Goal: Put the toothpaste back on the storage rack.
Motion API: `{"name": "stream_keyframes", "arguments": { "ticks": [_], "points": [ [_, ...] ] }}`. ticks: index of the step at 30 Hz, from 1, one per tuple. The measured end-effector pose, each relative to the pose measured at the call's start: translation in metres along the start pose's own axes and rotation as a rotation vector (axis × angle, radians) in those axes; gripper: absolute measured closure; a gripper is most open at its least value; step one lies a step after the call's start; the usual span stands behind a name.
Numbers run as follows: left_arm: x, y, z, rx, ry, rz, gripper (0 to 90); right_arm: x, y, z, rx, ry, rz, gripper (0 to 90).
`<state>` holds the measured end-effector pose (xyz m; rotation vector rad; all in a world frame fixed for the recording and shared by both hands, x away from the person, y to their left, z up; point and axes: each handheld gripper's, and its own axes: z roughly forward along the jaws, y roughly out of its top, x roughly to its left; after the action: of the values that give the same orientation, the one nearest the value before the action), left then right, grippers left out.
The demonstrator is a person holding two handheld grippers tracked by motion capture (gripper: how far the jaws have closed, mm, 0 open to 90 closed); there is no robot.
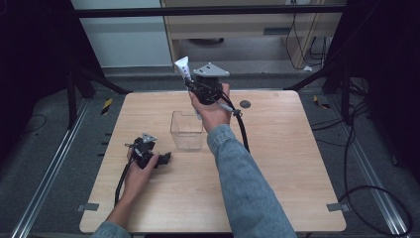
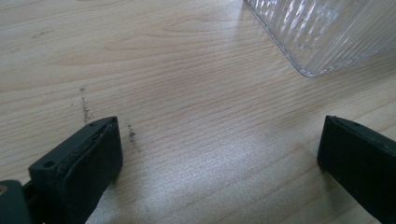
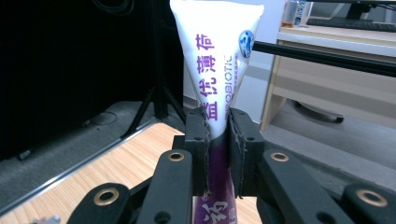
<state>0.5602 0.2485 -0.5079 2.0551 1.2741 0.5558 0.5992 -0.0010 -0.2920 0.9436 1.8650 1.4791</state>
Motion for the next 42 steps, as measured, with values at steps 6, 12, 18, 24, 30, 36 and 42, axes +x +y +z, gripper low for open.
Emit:
{"name": "stream_keyframes", "arguments": {
  "ticks": [6, 12, 18, 24, 30, 36, 42],
  "points": [
    [0.000, 0.000, 0.000, 0.000, 0.000, 0.000, 0.0, 0.007, -0.001, 0.008, -0.016, 0.014, 0.002, 79.0],
    [0.000, 0.000, 0.000, 0.000, -0.001, 0.000, 0.0, 0.011, -0.007, 0.020, -0.020, 0.028, 0.002, 79.0],
    [0.000, 0.000, 0.000, 0.000, -0.001, 0.000, 0.0, 0.018, -0.014, 0.029, -0.015, 0.037, 0.010, 79.0],
    [0.000, 0.000, 0.000, -0.001, -0.001, 0.000, 0.0, 0.024, -0.023, 0.033, -0.001, 0.053, 0.003, 78.9],
    [0.000, 0.000, 0.000, -0.001, -0.001, 0.000, 0.0, 0.024, -0.039, 0.041, 0.034, 0.055, 0.001, 78.9],
    [0.000, 0.000, 0.000, 0.001, -0.001, 0.002, 0.0, 0.021, -0.050, 0.045, 0.046, 0.053, 0.023, 78.9],
    [0.000, 0.000, 0.000, 0.001, -0.001, 0.002, 0.0, 0.018, -0.059, 0.047, 0.061, 0.041, 0.032, 78.8]
  ]
}}
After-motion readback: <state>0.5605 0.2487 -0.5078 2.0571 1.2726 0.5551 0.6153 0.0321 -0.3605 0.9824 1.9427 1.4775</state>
